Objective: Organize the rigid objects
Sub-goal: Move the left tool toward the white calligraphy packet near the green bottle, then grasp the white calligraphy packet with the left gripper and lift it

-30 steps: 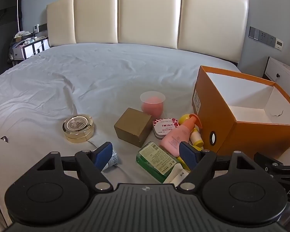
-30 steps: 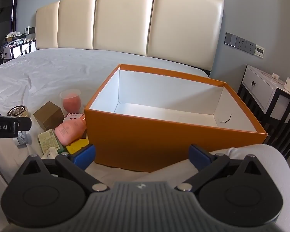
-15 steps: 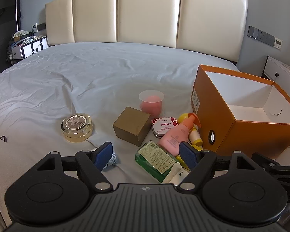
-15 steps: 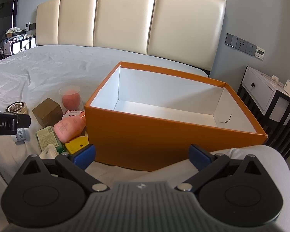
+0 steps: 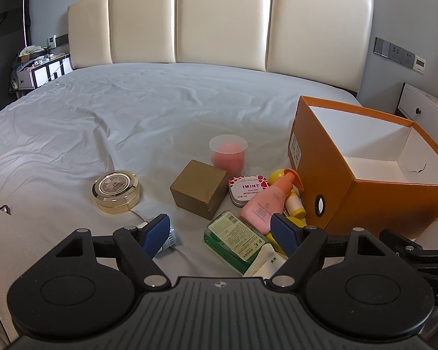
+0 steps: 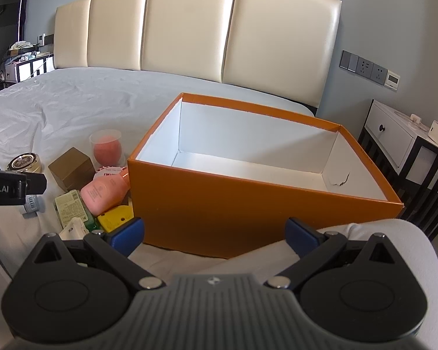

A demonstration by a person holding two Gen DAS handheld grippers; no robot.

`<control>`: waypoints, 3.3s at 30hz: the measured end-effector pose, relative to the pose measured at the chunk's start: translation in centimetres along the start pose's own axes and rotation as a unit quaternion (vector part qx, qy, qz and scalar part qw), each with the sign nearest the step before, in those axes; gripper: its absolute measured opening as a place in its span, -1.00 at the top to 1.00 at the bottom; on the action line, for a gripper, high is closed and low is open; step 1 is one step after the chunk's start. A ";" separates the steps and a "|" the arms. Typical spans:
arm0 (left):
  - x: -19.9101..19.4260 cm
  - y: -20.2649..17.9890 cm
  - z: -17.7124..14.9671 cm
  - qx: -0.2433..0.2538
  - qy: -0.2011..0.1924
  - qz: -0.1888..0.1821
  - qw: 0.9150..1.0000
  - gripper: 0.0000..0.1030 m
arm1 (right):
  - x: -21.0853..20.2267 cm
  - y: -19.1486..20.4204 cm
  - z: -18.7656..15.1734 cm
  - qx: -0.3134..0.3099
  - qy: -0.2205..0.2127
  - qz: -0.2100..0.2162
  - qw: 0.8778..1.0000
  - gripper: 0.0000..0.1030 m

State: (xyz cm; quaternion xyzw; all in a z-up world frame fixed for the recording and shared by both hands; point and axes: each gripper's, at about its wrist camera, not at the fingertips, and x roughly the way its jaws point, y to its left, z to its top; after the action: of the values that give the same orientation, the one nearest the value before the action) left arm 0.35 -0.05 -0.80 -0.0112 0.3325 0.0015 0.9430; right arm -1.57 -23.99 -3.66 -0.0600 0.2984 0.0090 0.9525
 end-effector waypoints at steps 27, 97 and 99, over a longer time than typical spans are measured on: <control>0.0 -0.1 0.1 0.001 0.001 0.001 1.000 -0.79 | 0.2 0.5 0.0 -0.011 0.005 -0.008 1.000 -0.95; 6.8 -4.7 0.9 0.208 0.274 -0.173 0.923 -0.79 | 10.1 2.2 1.5 0.067 0.182 0.199 0.961 -0.04; 7.8 -5.6 0.1 0.225 0.292 -0.132 0.920 -0.77 | 9.9 2.4 1.5 0.058 0.179 0.195 0.963 -0.05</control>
State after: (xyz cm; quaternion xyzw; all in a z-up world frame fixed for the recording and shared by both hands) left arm 6.53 -5.67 -5.48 0.1577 0.5799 -0.2008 0.7737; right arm 7.27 -21.58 -8.36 0.0541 0.4697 0.1667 0.8653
